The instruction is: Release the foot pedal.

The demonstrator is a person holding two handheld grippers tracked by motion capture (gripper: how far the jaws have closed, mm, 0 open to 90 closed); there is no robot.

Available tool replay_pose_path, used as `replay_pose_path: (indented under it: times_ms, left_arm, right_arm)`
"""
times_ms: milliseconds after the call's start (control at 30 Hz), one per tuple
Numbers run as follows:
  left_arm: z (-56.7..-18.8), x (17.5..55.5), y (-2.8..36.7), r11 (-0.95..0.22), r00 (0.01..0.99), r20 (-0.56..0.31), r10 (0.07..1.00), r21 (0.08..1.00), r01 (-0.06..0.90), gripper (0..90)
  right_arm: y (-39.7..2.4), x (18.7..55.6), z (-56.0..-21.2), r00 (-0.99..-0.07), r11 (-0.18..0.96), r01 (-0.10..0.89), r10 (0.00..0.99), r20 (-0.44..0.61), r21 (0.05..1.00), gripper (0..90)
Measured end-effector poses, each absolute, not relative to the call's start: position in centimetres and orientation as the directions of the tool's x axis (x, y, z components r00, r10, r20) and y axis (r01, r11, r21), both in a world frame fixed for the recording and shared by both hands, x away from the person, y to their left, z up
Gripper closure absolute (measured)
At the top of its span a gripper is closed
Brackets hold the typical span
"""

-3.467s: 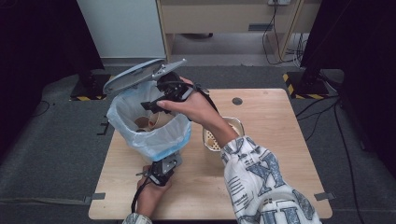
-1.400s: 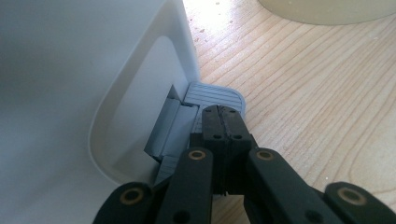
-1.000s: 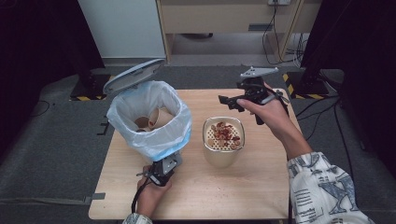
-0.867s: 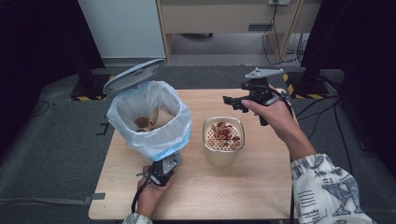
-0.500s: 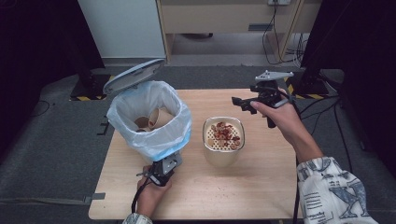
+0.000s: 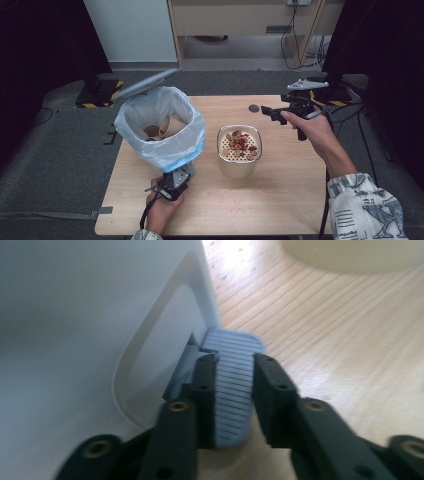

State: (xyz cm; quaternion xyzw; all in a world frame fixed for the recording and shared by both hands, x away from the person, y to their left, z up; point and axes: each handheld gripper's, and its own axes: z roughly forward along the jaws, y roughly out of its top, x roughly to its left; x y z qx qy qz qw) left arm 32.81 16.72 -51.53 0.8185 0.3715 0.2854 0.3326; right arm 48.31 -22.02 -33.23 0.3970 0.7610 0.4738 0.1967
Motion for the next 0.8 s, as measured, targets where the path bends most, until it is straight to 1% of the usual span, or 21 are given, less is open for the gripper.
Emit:
replay_pose_path:
  times_ms: [167,233,400,500,633,800]
  left_arm:
    - [-50.8,31.3,16.3,-0.475,0.573,0.183,0.799,0.777,0.413,51.0]
    - [-50.7,31.2,16.2,-0.483,0.589,0.184,0.787,0.778,0.402,48.5]
    - [-50.7,31.3,16.3,-0.481,0.606,0.161,0.779,0.773,0.413,38.0]
    - [-50.5,31.2,16.5,-0.481,0.615,0.148,0.774,0.769,0.421,34.6]
    - [-50.4,31.0,16.7,-0.473,0.63,0.123,0.767,0.772,0.424,32.5]
    - [-50.6,31.1,17.0,-0.475,0.643,0.098,0.759,0.759,0.445,29.6]
  right_arm:
    - [-23.0,48.4,-34.0,-0.571,0.216,0.434,0.817,0.082,0.875,7.1]
    - [-23.2,48.4,-34.4,-0.556,0.207,0.437,0.827,0.082,0.875,7.0]
    - [-24.1,48.0,-35.2,-0.511,0.19,0.441,0.856,0.072,0.877,7.1]
    - [-24.9,47.6,-36.2,-0.486,0.175,0.449,0.871,0.075,0.876,7.2]
    - [-26.1,47.2,-37.7,-0.438,0.149,0.465,0.895,0.08,0.872,7.6]
    - [-26.9,46.4,-39.9,-0.412,0.135,0.489,0.907,0.092,0.862,7.3]
